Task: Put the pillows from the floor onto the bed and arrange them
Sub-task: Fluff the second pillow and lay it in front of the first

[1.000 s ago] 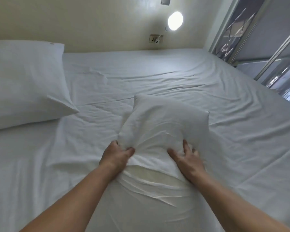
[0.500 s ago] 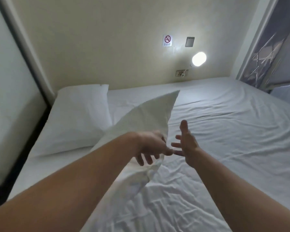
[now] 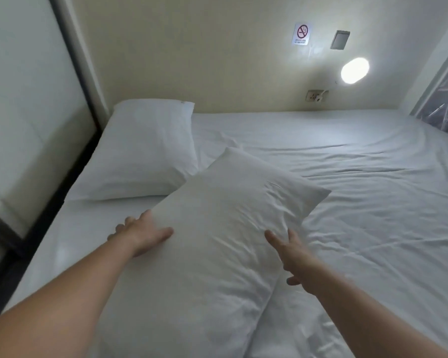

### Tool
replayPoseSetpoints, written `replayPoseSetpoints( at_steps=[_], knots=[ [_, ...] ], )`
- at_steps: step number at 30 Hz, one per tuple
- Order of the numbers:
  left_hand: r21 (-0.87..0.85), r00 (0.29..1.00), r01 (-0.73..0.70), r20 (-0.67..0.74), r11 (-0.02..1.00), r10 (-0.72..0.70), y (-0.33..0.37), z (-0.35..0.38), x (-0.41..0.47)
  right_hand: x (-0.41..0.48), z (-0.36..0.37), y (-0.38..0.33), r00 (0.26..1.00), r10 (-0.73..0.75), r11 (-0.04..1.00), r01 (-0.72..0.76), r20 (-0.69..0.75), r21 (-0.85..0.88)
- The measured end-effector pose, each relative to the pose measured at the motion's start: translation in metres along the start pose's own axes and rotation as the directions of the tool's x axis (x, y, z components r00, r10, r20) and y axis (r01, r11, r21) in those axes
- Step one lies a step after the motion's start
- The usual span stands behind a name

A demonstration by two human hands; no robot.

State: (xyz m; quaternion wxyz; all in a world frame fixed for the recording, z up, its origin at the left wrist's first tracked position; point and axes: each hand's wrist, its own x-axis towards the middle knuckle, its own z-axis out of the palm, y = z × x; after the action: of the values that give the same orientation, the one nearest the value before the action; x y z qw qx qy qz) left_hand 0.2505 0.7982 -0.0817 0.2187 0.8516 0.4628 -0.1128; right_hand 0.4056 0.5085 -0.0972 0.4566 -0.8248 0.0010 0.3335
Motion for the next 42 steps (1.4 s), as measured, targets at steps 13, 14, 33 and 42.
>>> replayPoseSetpoints(
  at_steps=[13, 14, 33, 42],
  knots=[
    [0.122, 0.908, -0.365, 0.264, 0.923, 0.324, 0.024, 0.049, 0.024, 0.134, 0.062, -0.135, 0.755, -0.218, -0.251, 0.569, 0.618, -0.783],
    [0.169, 0.909, -0.382, 0.248, 0.909, 0.336, 0.030, 0.054, 0.019, 0.140, 0.072, -0.132, 0.749, -0.200, -0.347, 0.549, 0.632, -0.760],
    [0.364, 0.768, -0.459, -0.296, 0.810, 0.568, 0.040, 0.000, -0.011, 0.025, 0.069, -0.128, 0.651, -0.625, -0.050, 0.517, 0.430, -0.855],
    [0.153, 0.941, -0.336, 0.103, 0.929, 0.323, -0.015, -0.006, -0.035, 0.011, 0.022, -0.087, 0.876, -0.337, 0.567, 0.482, 0.346, -0.668]
  ],
)
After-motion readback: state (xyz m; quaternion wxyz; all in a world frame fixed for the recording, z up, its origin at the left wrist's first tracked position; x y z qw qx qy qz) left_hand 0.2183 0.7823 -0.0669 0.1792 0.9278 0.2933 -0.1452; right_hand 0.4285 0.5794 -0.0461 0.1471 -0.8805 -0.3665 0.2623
